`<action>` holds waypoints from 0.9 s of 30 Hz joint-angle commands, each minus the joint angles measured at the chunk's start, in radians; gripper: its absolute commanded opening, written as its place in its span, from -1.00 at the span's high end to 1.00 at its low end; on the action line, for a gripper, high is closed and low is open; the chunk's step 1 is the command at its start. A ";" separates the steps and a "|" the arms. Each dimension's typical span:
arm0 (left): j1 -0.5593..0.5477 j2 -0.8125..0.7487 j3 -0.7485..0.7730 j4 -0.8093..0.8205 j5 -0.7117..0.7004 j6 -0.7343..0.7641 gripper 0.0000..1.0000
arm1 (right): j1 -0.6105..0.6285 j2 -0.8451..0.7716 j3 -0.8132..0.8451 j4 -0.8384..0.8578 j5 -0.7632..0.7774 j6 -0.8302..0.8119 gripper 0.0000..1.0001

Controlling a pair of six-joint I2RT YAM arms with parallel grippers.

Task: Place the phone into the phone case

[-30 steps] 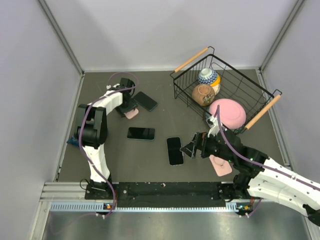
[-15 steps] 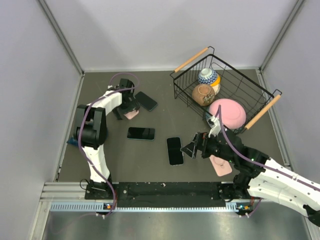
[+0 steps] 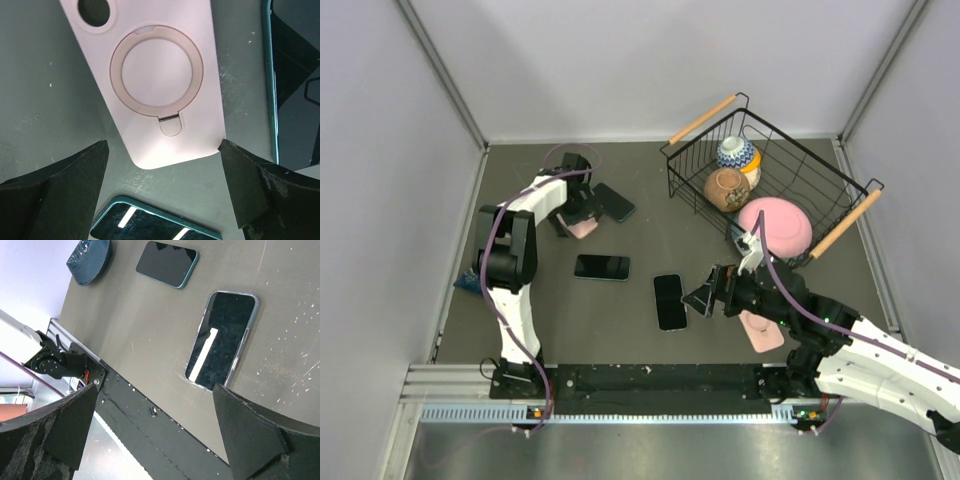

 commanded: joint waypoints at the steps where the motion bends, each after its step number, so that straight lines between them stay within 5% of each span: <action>1: -0.010 0.043 0.049 0.001 0.008 0.008 -0.98 | 0.011 -0.009 0.009 0.022 0.000 -0.014 -0.97; 18: -0.010 0.100 0.095 -0.108 -0.026 -0.060 -0.75 | 0.011 0.015 0.023 0.029 0.010 -0.038 -0.97; 27: -0.010 0.003 0.009 -0.064 -0.020 0.012 -0.07 | 0.011 0.028 0.022 0.034 0.007 -0.034 -0.97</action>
